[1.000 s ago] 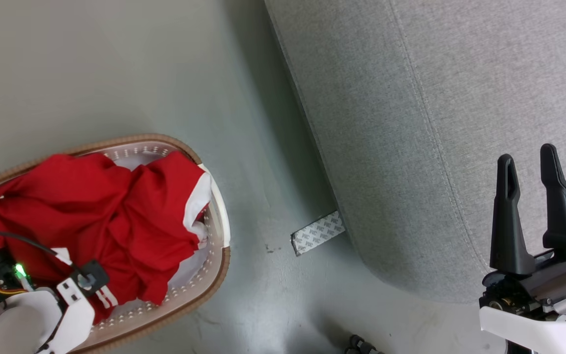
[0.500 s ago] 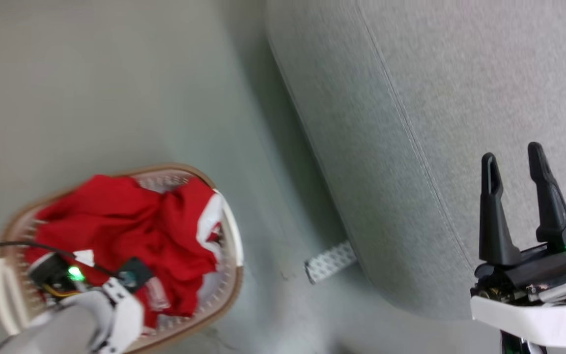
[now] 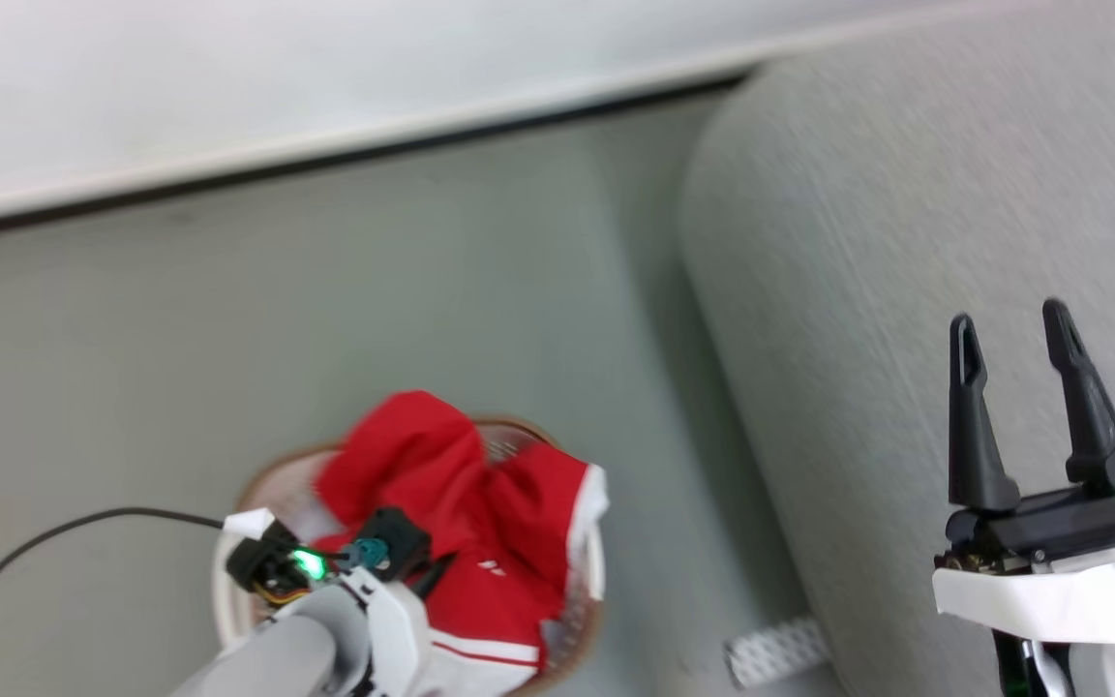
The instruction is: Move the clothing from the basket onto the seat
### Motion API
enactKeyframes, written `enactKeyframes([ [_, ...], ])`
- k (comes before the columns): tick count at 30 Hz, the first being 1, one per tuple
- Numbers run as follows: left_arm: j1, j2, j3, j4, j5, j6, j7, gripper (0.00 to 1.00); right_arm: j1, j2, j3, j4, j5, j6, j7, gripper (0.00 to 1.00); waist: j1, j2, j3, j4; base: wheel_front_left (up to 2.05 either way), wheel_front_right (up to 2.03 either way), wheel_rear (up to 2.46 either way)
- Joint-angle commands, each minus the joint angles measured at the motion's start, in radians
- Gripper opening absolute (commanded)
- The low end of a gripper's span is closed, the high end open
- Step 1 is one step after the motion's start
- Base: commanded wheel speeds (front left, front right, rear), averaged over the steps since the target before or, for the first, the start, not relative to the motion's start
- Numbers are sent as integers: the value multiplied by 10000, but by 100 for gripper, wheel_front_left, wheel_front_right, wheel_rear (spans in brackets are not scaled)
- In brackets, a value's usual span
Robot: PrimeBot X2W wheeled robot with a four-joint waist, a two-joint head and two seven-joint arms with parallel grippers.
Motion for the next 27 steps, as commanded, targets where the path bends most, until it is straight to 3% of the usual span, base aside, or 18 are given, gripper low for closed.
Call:
enactKeyframes([
  [1, 135, -11, 8, -268, -308, 17, -135, 0, 192, -36, -8, 224, -104, -21, 0, 100, 1, 0, -1099, 1065, 0, 0, 0],
  [13, 293, 176, 587, -2489, -1354, 108, -323, 0, 587, -43, 211, 1175, -198, -21, 2, 100, 1, 0, -2698, 2021, 0, 0, 0],
  [27, 138, 1241, 1974, -6018, -2178, 1049, -186, 0, 924, -40, 799, 1576, 152, -21, 1, 100, 1, 0, -3359, 2212, 0, 0, 0],
])
